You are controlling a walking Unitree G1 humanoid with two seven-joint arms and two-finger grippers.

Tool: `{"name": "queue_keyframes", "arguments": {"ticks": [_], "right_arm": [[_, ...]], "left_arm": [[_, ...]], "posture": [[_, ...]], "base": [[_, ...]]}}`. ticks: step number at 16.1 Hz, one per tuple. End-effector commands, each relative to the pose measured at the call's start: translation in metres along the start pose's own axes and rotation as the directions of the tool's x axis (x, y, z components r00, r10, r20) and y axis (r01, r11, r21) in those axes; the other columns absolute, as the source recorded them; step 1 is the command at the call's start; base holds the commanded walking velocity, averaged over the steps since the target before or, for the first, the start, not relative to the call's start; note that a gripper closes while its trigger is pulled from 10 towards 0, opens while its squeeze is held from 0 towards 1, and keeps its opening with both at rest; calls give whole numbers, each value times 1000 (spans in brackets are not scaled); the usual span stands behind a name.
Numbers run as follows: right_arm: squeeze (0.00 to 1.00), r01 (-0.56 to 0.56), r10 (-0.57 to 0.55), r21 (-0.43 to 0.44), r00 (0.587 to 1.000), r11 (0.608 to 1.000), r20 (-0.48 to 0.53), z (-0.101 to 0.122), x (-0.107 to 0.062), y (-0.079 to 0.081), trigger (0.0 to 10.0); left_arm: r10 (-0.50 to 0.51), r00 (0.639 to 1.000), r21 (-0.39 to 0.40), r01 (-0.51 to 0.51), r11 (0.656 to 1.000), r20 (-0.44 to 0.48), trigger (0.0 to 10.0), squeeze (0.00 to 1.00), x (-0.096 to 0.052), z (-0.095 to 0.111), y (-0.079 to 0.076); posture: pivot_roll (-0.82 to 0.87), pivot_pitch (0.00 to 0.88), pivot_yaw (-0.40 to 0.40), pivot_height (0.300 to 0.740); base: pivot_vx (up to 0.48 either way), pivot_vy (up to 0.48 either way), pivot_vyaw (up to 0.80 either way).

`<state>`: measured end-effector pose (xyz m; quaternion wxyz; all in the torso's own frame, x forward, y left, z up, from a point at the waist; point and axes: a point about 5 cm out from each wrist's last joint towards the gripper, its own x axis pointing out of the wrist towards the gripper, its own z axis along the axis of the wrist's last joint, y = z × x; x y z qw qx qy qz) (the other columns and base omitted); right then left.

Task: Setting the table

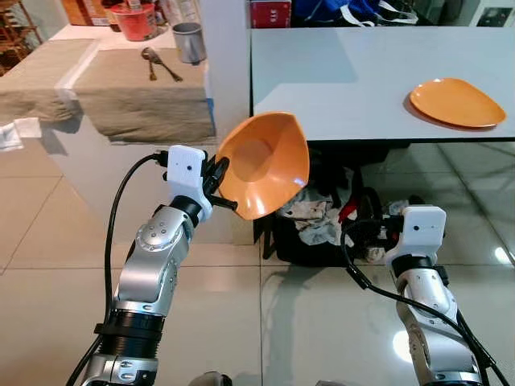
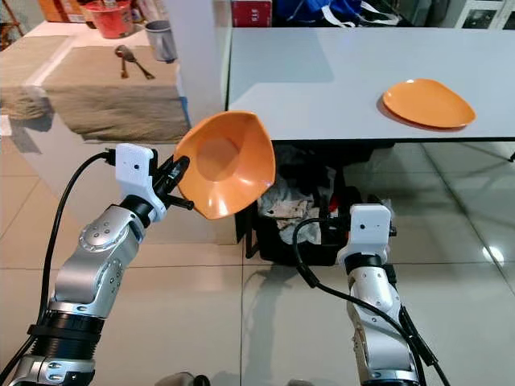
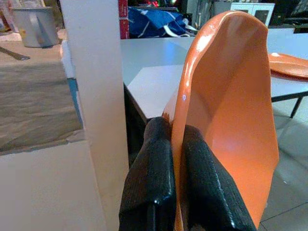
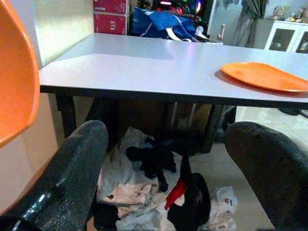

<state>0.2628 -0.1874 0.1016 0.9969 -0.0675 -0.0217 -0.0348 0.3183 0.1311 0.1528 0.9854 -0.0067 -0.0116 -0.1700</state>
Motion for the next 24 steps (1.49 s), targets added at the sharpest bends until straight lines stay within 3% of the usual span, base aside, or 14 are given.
{"name": "queue_keyframes", "arguments": {"ticks": [1,24], "right_arm": [[0,0,0,-7,1000,1000,-10,0,0,-1,10000],[0,0,0,-7,1000,1000,-10,0,0,-1,10000]], "left_arm": [[8,999,9,-8,1000,41,0,0,0,9,2],[8,999,9,-8,1000,41,0,0,0,9,2]], "posture": [[-76,54,42,740],[-76,54,42,740]], "base": [[0,0,0],[0,0,0]]}}
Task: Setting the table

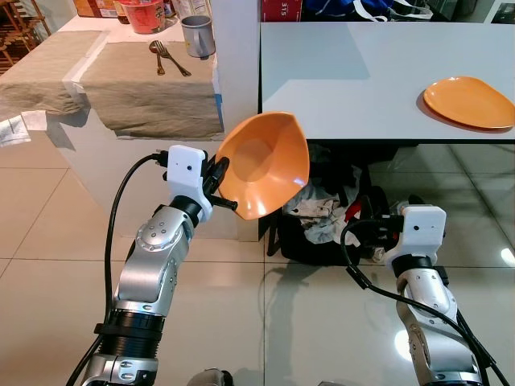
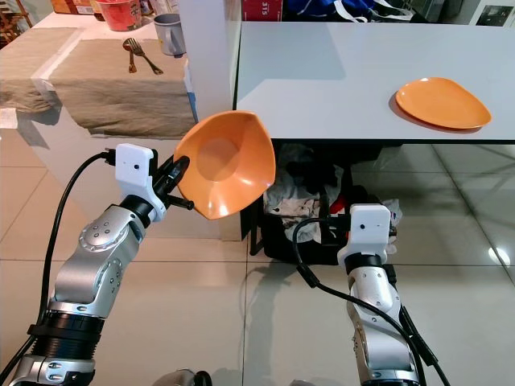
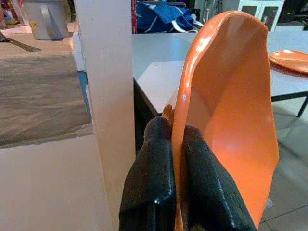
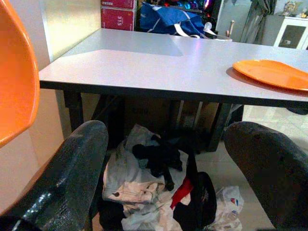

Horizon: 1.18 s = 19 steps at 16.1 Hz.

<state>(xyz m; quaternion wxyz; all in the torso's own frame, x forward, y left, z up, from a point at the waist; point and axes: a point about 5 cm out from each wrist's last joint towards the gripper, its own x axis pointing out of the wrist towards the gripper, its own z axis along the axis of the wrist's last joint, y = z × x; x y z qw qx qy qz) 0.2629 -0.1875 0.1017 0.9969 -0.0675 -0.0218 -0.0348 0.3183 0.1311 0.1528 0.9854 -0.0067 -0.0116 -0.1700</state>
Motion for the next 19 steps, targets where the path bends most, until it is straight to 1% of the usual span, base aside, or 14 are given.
{"name": "queue_keyframes", "arguments": {"ticks": [1,2,3,4,15,16,19], "right_arm": [[0,0,0,-7,1000,1000,-10,0,0,0,10000],[0,0,0,-7,1000,1000,-10,0,0,0,10000],[0,3,-3,-7,1000,1000,-16,-1,0,0,10000],[0,-13,13,-1,1000,1000,-5,-1,3,1,10000],[0,-19,19,-1,1000,1000,-2,-1,4,1,10000],[0,-19,19,-2,1000,1000,-2,-1,4,1,10000],[0,-17,17,0,1000,1000,-1,-1,3,2,10000]], "left_arm": [[8,999,9,-8,1000,41,0,0,0,9,2],[8,999,9,-8,1000,41,0,0,0,9,2],[9,999,9,-9,1000,40,0,0,0,9,2],[28,999,12,-28,1000,25,0,0,1,3,7],[34,999,19,-34,999,18,0,0,1,0,8],[35,999,8,-35,999,13,0,0,2,-1,8],[47,999,6,-47,999,14,0,0,2,-1,8]], "posture": [[-76,54,42,740],[-76,54,42,740],[0,0,0,740],[-64,17,36,740],[-65,20,38,740],[-65,21,38,740],[-68,26,40,740]], "base": [[0,0,0],[0,0,0],[0,0,0],[0,0,0],[0,0,0],[244,-412,0],[0,-421,0]]}}
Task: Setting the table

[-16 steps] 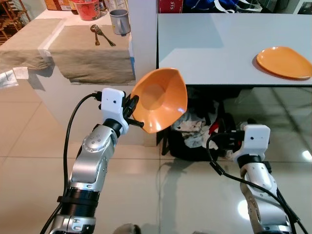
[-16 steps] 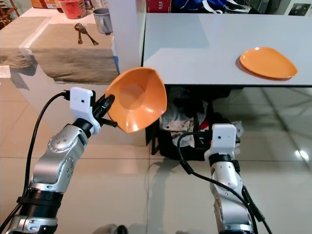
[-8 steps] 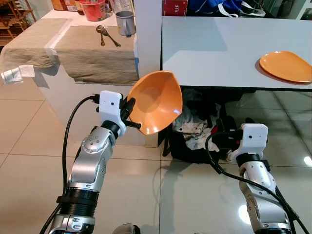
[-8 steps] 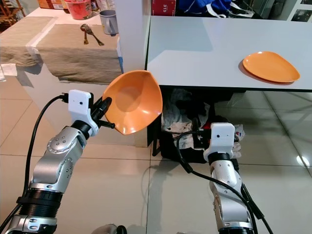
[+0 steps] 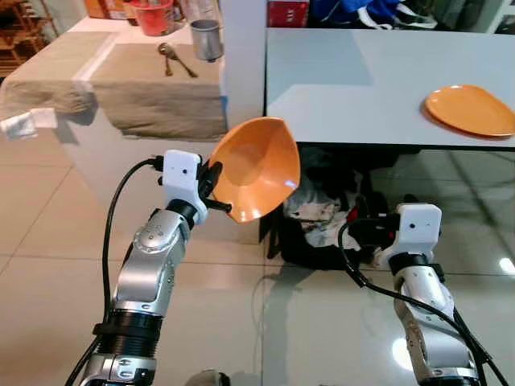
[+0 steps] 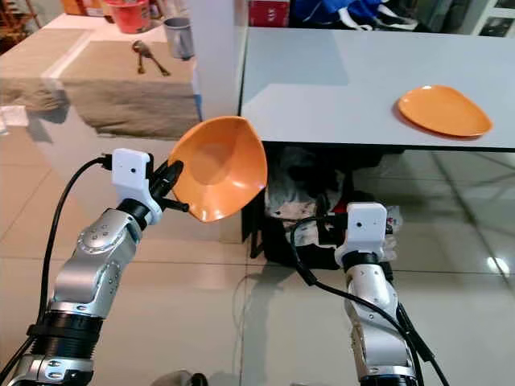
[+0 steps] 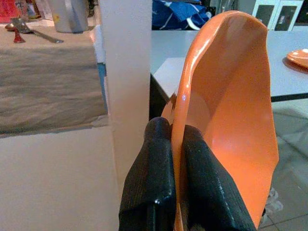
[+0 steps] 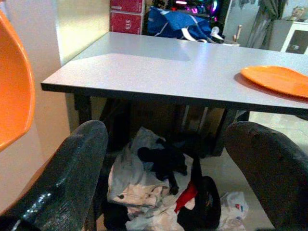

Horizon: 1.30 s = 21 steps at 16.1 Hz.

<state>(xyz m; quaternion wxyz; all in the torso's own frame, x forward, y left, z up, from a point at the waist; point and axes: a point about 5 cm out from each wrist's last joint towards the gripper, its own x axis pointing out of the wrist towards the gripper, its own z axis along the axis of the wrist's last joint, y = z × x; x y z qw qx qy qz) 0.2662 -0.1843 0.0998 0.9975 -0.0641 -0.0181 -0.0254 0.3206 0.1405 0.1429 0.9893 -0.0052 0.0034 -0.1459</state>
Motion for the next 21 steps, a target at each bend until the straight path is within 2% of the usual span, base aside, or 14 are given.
{"name": "queue_keyframes", "arguments": {"ticks": [1,7,21], "right_arm": [[0,4,-4,-5,1000,1000,-2,-1,-2,-2,10000],[0,11,-11,-3,1000,1000,1,-1,-1,-1,10000],[0,20,-20,-3,1000,1000,1,-3,-5,-3,10000]], "left_arm": [[-2,999,9,2,1000,39,0,0,3,8,-2],[-19,999,28,18,999,38,0,0,6,10,-5],[43,999,55,-44,998,18,0,0,9,6,5]], "posture": [[-67,24,40,740],[-70,24,49,740],[-77,24,51,740]], "base": [[0,-420,0],[0,-420,0],[291,-377,0]]}}
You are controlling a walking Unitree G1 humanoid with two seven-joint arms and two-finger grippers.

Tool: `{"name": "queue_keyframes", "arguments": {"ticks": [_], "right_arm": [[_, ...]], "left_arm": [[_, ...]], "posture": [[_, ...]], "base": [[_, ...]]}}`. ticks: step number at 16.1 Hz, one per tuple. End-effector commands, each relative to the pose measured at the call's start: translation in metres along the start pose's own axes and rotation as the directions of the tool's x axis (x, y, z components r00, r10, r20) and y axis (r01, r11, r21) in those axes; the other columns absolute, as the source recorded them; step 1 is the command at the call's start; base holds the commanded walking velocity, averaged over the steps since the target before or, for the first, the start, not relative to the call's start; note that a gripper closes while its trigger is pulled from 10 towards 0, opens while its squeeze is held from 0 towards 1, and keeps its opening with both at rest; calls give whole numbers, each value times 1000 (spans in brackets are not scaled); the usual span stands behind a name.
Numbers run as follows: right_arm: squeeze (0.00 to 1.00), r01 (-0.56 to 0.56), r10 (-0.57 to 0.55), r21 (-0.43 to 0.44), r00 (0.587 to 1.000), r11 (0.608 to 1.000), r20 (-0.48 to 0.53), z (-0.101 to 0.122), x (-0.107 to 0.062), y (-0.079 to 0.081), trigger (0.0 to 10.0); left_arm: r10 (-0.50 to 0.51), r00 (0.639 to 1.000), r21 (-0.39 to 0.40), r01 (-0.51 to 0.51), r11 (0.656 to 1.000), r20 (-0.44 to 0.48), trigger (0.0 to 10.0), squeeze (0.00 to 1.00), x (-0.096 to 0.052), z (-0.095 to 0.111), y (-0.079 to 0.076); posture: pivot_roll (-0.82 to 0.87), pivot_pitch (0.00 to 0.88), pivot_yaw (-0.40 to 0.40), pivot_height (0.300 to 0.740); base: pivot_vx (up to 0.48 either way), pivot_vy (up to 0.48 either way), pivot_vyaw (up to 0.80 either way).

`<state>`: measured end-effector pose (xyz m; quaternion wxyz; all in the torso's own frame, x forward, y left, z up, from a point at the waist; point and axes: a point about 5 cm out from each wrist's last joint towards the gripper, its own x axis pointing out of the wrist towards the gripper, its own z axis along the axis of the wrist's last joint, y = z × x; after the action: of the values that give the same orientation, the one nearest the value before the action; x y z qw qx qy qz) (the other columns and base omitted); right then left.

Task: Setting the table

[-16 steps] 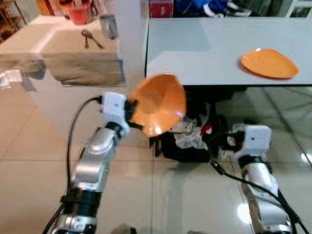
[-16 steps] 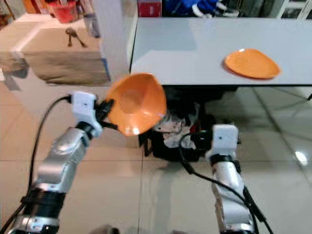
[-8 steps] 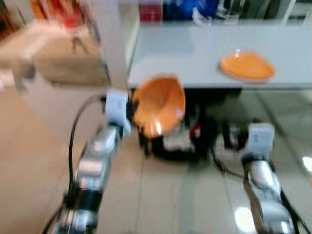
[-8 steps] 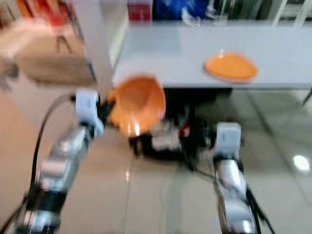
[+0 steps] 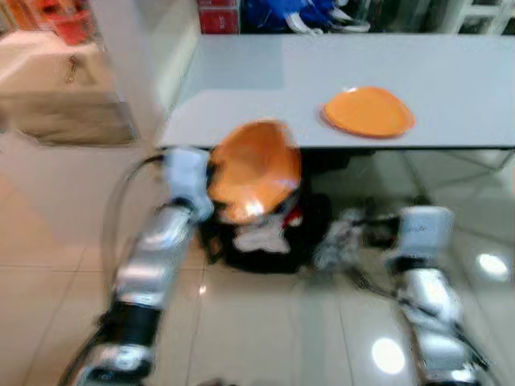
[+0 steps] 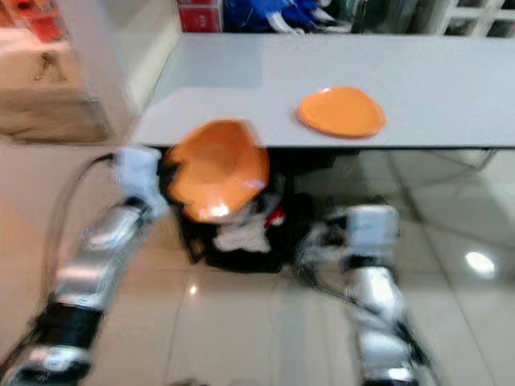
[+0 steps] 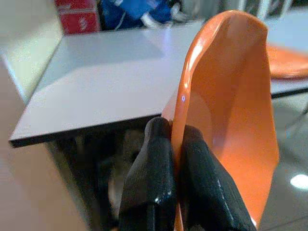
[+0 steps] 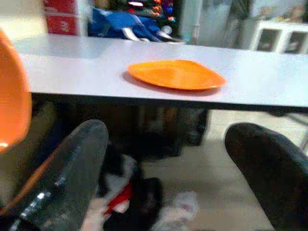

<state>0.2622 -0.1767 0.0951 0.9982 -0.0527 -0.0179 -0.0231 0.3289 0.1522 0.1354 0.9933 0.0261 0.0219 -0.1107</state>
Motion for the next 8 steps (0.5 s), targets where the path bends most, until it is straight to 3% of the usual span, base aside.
{"name": "queue_keyframes", "arguments": {"ticks": [1,8], "right_arm": [[0,23,-23,-26,1000,999,2,1,0,-11,10000],[0,18,-18,-32,1000,999,7,1,-1,-11,10000]], "left_arm": [[-27,998,-1,27,1000,65,0,0,3,14,-9],[-59,994,23,57,998,89,0,0,4,17,-13]], "posture": [[-76,21,51,740],[-77,7,55,740]], "base": [[307,-364,0],[285,-382,0]]}}
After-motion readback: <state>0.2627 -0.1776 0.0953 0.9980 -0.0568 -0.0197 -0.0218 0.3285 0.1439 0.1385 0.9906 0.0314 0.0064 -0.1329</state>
